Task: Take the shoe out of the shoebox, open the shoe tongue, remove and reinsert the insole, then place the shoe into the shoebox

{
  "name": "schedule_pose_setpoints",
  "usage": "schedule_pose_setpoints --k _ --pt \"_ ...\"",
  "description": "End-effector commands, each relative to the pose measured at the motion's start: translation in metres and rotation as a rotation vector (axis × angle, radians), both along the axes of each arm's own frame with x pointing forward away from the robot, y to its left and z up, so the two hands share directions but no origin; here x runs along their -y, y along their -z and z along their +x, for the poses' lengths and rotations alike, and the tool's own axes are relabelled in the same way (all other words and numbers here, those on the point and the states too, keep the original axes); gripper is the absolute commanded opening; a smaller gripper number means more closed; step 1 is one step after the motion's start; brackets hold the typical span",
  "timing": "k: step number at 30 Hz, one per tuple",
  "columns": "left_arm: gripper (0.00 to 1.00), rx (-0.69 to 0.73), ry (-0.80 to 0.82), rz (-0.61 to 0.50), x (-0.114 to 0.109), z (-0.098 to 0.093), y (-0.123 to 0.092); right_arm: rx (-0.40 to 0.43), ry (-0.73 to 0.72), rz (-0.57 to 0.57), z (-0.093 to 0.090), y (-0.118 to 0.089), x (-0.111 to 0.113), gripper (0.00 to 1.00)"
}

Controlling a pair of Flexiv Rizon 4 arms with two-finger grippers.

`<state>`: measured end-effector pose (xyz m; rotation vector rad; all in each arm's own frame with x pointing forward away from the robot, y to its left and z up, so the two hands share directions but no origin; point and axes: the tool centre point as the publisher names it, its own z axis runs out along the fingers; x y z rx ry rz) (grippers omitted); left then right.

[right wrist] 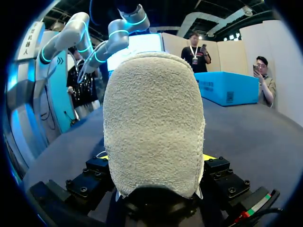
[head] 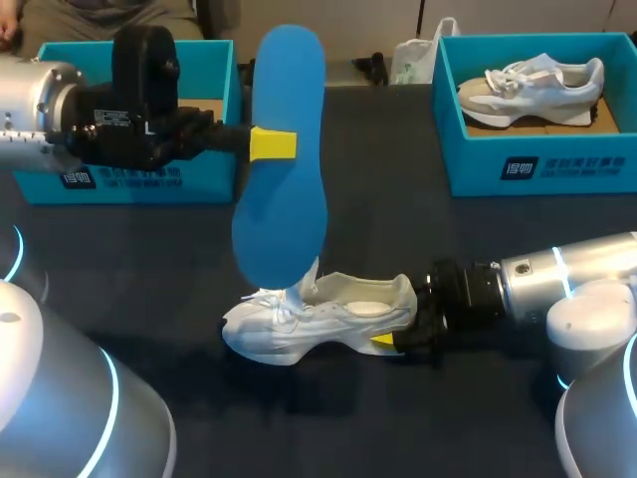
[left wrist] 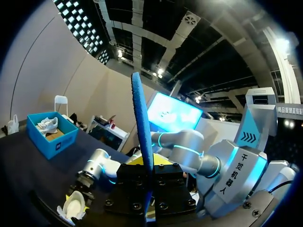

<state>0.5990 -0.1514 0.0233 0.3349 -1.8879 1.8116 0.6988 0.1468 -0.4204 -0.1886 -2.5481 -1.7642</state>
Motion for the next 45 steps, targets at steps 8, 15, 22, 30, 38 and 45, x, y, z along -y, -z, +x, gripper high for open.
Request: schedule_pose_setpoints --k 8,15,22,30,38,45 --pt "0.00 0.000 0.003 -0.002 0.002 0.002 0.000 -0.005 -0.019 -0.068 0.001 -0.009 0.002 1.00" --pt "0.00 0.000 0.003 -0.002 0.002 0.002 0.000 -0.054 -0.019 -0.212 -0.006 -0.026 0.012 1.00" --pt "0.00 0.000 0.003 -0.002 0.002 0.002 0.000 -0.100 -0.043 -0.387 -0.012 -0.046 0.030 1.00" --pt "0.00 0.000 0.003 -0.002 0.002 0.002 0.000 -0.088 -0.057 -0.601 -0.009 -0.067 0.039 1.00" --pt "0.00 0.000 0.003 -0.002 0.002 0.002 0.000 -0.134 -0.100 -0.801 -0.002 -0.084 0.029 1.00" --pt "0.00 0.000 0.003 -0.002 0.002 0.002 0.000 -0.208 -0.081 -1.039 0.004 -0.100 0.015 1.00"
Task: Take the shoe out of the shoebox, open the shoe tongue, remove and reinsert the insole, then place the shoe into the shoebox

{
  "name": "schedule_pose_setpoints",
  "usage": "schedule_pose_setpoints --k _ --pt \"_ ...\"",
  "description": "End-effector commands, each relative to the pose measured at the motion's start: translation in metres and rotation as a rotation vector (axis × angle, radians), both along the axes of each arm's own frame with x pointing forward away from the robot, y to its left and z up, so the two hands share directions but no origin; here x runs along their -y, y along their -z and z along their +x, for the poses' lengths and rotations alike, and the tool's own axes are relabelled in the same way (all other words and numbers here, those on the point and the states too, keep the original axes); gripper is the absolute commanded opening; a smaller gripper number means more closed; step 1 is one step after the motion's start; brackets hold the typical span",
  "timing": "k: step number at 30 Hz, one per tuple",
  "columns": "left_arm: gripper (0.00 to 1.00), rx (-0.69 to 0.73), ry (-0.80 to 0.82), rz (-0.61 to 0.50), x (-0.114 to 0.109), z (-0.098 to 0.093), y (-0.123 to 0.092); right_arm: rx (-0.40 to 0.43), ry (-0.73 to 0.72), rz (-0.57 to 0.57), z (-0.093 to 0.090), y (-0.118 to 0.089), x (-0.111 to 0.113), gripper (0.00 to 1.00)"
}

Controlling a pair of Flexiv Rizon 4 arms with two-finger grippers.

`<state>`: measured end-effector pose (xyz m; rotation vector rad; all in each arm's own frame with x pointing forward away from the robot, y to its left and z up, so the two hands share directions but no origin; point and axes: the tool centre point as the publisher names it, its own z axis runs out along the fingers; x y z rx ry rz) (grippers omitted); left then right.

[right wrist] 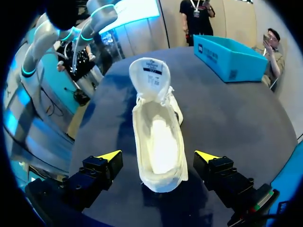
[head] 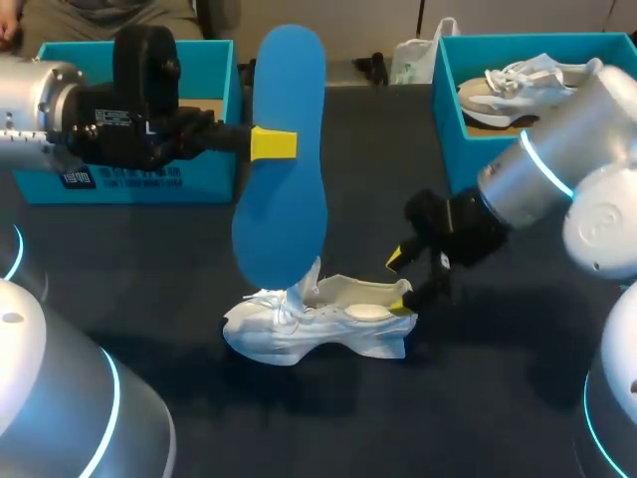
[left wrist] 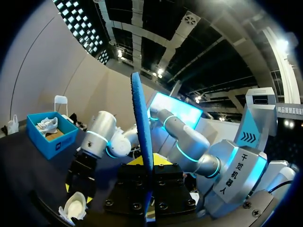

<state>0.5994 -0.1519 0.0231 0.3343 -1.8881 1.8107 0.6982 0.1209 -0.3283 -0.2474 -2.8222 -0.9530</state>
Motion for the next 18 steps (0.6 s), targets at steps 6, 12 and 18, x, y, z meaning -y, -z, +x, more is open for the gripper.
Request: schedule_pose_setpoints --k 6,12,18 --pt "0.00 0.000 0.002 -0.002 0.002 0.001 0.000 -0.061 -0.029 -0.531 0.003 -0.011 -0.013 1.00" --pt "0.00 0.000 0.002 -0.002 0.002 0.001 0.000 -0.061 -0.029 -0.531 0.003 -0.011 -0.013 1.00" --pt "0.00 0.000 0.002 -0.002 0.002 0.001 0.000 -0.049 -0.046 -0.641 0.005 -0.013 -0.026 1.00"
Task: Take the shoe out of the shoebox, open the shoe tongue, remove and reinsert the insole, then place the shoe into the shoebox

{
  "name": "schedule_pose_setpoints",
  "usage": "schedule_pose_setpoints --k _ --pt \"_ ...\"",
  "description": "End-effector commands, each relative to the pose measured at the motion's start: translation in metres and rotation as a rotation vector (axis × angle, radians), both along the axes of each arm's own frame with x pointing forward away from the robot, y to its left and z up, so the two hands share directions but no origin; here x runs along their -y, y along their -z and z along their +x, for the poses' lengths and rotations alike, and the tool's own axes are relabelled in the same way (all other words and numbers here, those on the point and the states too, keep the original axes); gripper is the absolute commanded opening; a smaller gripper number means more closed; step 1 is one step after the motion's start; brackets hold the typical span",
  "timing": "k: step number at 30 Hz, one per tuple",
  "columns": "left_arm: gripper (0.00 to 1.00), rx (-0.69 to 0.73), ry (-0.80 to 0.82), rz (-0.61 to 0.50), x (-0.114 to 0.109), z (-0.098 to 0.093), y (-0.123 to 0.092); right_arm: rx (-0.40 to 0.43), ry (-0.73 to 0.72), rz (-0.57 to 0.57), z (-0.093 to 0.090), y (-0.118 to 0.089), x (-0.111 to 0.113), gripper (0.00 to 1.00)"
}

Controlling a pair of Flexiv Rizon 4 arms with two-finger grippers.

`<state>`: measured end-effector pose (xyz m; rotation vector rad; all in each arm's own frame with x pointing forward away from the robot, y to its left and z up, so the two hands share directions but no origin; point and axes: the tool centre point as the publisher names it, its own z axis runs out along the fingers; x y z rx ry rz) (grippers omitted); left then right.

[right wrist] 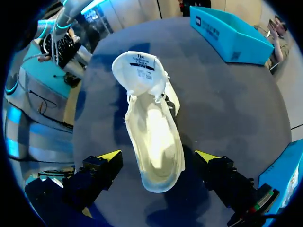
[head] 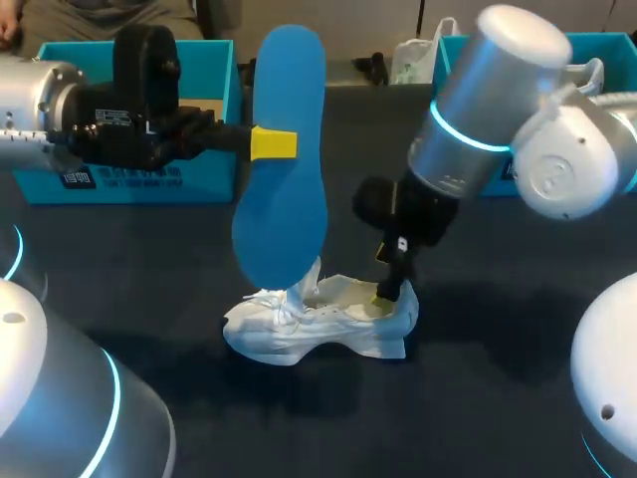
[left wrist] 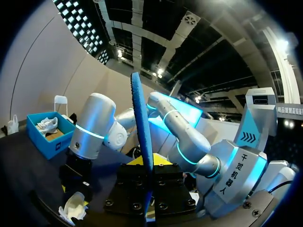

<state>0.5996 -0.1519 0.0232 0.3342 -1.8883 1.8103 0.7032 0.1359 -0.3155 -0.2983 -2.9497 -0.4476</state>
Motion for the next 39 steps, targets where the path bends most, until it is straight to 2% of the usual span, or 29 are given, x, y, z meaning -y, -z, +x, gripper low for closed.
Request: schedule_pose_setpoints --k 1,12,25,33,39 --pt "0.00 0.000 0.002 -0.002 0.002 0.001 0.000 -0.030 -0.048 -0.311 0.000 -0.001 -0.012 1.00" --pt "0.00 0.000 0.002 -0.002 0.002 0.001 0.000 -0.014 -0.060 -0.386 -0.006 -0.003 -0.004 1.00" --pt "0.00 0.000 0.002 -0.002 0.002 0.001 0.000 0.012 -0.058 -0.387 -0.004 0.004 0.002 1.00" --pt "0.00 0.000 0.002 -0.002 0.002 0.001 0.000 0.032 -0.092 -0.407 0.015 -0.001 -0.009 1.00" --pt "0.00 0.000 0.002 -0.002 0.002 0.001 0.000 0.019 -0.127 -0.420 0.030 0.004 -0.021 1.00"
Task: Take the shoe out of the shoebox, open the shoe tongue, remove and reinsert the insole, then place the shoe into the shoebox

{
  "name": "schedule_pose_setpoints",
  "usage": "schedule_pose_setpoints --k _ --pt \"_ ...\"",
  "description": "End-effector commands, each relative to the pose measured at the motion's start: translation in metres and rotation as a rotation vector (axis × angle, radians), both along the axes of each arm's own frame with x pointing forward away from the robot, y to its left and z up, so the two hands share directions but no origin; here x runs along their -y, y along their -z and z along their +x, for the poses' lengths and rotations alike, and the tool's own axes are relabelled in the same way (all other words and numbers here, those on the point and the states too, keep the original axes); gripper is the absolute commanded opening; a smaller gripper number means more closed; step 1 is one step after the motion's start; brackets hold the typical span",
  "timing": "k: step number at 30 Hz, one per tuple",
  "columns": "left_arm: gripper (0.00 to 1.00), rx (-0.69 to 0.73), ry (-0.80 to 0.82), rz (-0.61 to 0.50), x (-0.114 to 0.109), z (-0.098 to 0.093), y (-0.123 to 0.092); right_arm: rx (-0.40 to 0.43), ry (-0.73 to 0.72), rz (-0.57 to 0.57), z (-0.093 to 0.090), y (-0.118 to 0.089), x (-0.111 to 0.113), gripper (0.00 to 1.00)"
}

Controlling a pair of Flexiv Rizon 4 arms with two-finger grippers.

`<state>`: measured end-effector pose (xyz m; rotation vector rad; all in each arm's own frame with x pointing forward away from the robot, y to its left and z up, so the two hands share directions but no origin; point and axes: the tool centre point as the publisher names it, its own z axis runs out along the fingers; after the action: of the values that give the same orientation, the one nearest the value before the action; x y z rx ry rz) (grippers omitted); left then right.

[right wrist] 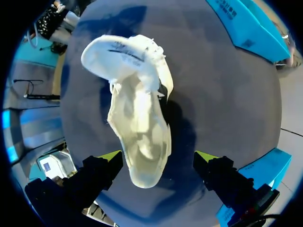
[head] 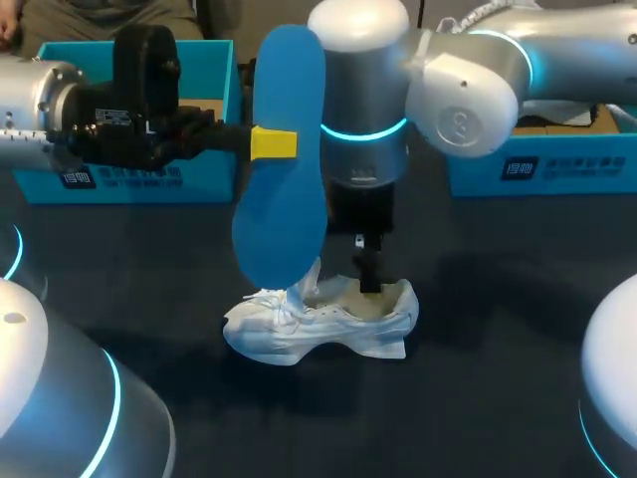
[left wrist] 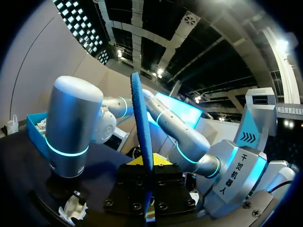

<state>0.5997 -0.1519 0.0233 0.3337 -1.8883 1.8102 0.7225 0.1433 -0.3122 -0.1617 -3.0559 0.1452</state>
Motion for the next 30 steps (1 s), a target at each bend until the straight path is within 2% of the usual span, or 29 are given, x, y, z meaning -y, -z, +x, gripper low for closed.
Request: schedule_pose_setpoints --k 1,14,26,29,30 --pt "0.00 0.000 0.002 -0.002 0.002 0.001 0.000 -0.024 -0.015 -0.030 0.012 0.009 -0.016 1.00" --pt "0.00 0.000 0.002 -0.002 0.002 0.001 0.000 -0.029 -0.051 -0.032 0.011 0.034 -0.026 1.00" --pt "0.00 0.000 0.002 -0.002 0.002 0.001 0.000 -0.044 -0.066 -0.032 0.009 0.051 -0.023 1.00" --pt "0.00 0.000 0.002 -0.002 0.002 0.001 0.000 -0.043 -0.077 -0.032 0.008 0.053 -0.023 0.93" --pt "0.00 0.000 0.002 -0.002 0.002 0.001 0.000 -0.042 -0.080 -0.032 0.008 0.054 -0.023 0.84"
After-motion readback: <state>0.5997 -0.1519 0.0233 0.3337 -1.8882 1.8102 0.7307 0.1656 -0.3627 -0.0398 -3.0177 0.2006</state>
